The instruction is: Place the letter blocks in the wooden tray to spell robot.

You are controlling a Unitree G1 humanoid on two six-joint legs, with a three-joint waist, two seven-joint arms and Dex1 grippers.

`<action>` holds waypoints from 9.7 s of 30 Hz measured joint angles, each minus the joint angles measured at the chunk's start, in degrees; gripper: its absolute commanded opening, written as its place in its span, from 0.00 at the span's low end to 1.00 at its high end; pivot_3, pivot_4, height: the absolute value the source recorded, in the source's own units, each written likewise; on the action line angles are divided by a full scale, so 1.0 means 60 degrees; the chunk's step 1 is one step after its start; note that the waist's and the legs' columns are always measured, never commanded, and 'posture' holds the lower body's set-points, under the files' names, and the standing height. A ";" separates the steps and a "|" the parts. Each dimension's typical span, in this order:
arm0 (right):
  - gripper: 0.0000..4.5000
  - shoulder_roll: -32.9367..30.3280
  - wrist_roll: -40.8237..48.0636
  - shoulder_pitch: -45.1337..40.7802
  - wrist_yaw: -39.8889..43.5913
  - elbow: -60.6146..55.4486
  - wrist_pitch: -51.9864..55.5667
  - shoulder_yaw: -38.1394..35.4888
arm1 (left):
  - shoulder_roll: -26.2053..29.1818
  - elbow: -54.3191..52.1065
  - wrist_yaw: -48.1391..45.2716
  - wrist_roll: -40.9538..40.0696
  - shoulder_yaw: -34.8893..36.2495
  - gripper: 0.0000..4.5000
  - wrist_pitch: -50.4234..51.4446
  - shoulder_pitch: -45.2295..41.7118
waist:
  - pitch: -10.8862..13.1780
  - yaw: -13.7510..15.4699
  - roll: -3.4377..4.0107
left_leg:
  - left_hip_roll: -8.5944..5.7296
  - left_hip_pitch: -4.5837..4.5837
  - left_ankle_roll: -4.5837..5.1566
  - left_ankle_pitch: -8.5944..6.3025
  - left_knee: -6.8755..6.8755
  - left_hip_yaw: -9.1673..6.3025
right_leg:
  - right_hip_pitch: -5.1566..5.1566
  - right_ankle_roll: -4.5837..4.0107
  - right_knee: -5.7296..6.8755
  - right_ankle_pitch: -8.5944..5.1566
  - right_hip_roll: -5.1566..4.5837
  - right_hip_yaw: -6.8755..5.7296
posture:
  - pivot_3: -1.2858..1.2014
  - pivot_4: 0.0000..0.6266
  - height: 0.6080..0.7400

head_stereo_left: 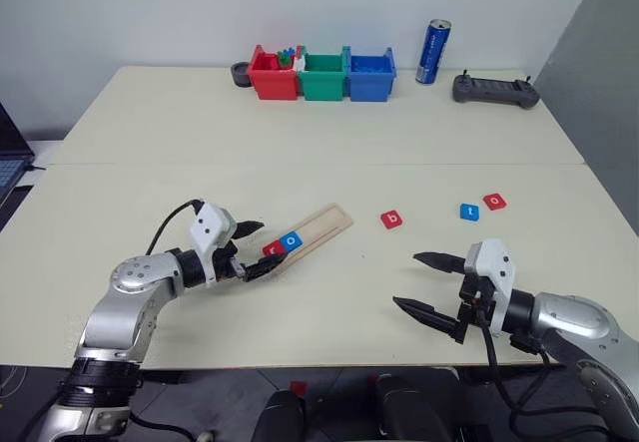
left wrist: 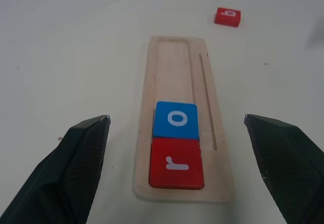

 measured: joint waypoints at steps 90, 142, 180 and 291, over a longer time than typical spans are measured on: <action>1.00 -0.2171 0.0433 0.1542 0.0773 -0.1274 0.1289 -0.2129 | 0.0124 0.2082 -0.4865 0.2629 -0.3858 0.99 -0.2187 -0.3461 | -0.0003 0.0214 -0.0007 | -0.0004 -0.0004 0.0002 0.0000 0.0012 -0.0001 | 0.0005 -0.0003 0.0005 -0.0001 0.0005 -0.0001 | 0.52 0.24 1.00; 1.00 0.0066 -0.1535 -0.2193 -0.3323 0.1196 0.4492 -0.2443 | 0.1126 -0.1379 -0.2317 0.0435 -0.0916 0.99 -0.0325 -0.0507 | 0.0000 0.0143 -0.0010 | 0.0005 -0.0009 0.0002 -0.0001 0.0002 -0.0002 | -0.0008 -0.0032 0.0007 0.0012 0.0004 -0.0007 | 0.52 0.24 1.00; 1.00 -0.0125 -0.1494 -0.1728 -0.2963 0.0787 0.4315 -0.2335 | 0.0917 -0.0905 -0.2295 0.0550 -0.1131 0.99 -0.1060 -0.0658 | 0.0000 0.0138 -0.0010 | 0.0005 -0.0008 0.0003 -0.0001 0.0002 -0.0001 | -0.0008 -0.0018 0.0006 0.0004 0.0005 -0.0004 | 0.52 0.24 1.00; 1.00 -0.2167 -0.3244 -0.2516 0.3652 0.4258 -0.1483 0.1559 | 0.0944 0.0731 -0.4828 0.0400 -0.1197 1.00 -0.3961 -0.0284 | 0.0007 -0.0014 -0.0001 | 0.0006 -0.0024 0.0006 -0.0002 0.0007 -0.0004 | -0.0023 -0.0048 0.0007 0.0013 0.0003 -0.0012 | 0.52 0.24 1.00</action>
